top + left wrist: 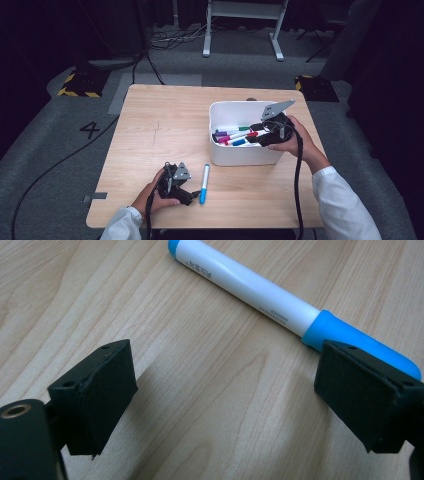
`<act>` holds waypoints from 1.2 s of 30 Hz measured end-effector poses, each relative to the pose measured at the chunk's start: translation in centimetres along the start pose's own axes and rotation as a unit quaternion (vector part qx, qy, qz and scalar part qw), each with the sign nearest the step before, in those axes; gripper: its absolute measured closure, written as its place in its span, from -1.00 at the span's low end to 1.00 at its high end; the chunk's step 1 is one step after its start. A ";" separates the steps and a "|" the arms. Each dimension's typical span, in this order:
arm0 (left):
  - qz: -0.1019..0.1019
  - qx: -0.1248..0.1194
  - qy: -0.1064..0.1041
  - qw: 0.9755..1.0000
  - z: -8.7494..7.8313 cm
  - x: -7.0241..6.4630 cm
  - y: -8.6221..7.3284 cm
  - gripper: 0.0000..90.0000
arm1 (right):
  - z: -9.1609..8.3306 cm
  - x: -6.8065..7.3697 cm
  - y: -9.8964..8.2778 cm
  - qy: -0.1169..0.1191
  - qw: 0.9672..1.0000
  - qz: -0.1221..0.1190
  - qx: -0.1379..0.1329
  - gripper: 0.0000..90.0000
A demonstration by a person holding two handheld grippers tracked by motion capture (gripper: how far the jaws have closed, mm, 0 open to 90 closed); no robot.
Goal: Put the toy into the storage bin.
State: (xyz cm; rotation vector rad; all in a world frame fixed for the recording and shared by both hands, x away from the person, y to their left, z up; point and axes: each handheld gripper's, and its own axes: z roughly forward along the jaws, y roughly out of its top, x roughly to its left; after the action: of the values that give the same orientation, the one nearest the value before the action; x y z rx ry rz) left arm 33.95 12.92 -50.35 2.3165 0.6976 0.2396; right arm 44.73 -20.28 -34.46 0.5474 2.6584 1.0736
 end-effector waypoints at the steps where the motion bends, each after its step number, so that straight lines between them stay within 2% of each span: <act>1: -0.001 0.000 -0.001 1.000 -0.1 0.0 -0.1 -0.78 | -0.3 0.2 0.0 -0.004 1.000 0.005 -0.015 0.05; 3: 0.000 0.001 0.000 1.000 -0.2 0.0 -0.2 -0.78 | -0.9 0.8 0.1 -0.017 0.999 0.009 -0.040 -0.04; 7: 0.003 0.002 -0.002 1.000 -0.6 0.3 -0.6 -0.78 | -2.0 2.4 0.1 -0.035 0.996 0.000 -0.076 -0.05; 14: -0.003 0.000 0.001 1.000 -1.6 1.3 -1.8 -0.78 | -3.3 5.1 -0.8 -0.042 0.993 -0.004 -0.108 -0.26; 16: -0.002 0.001 0.001 1.000 -1.8 1.5 -2.0 -0.78 | -3.5 6.1 -1.2 -0.036 0.993 -0.004 -0.115 -0.29; 17: 0.003 0.000 0.000 1.000 -1.9 1.6 -2.1 -0.78 | -3.7 6.7 -1.4 -0.030 0.992 -0.003 -0.120 -0.31; 20: 0.001 0.002 -0.001 1.000 -2.0 1.6 -2.2 -0.78 | -3.9 8.6 -2.1 -0.008 0.990 -0.002 -0.138 -0.31; 21: 0.002 0.000 -0.002 1.000 -2.0 1.7 -2.2 -0.78 | -3.8 8.9 -2.3 -0.003 0.991 -0.002 -0.136 -0.31; 24: 0.002 -0.001 -0.002 1.000 -2.2 1.8 -2.5 -0.78 | -3.0 10.0 -3.2 0.007 0.991 -0.001 -0.133 -0.31; 27: 0.000 0.001 0.000 1.000 -2.6 2.0 -2.8 -0.78 | -1.4 11.1 -4.3 0.021 0.992 0.003 -0.121 -0.31; 32: -0.002 0.000 0.004 1.000 -3.0 2.4 -3.2 -0.78 | 2.2 12.5 -5.6 0.019 0.996 0.000 -0.088 -0.31; 35: -0.005 0.000 0.005 1.000 -3.1 2.6 -3.4 -0.78 | 4.6 13.1 -6.1 0.034 0.996 -0.001 -0.079 -0.33; 36: -0.005 0.000 0.005 1.000 -3.1 2.6 -3.4 -0.78 | 5.3 13.3 -6.2 0.043 0.996 0.005 -0.078 -0.34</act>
State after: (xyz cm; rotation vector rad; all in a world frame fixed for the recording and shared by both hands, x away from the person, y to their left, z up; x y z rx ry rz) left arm 33.66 18.18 -50.39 2.3117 0.7145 0.2473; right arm 32.91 -15.54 -43.44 0.4956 2.6163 1.3229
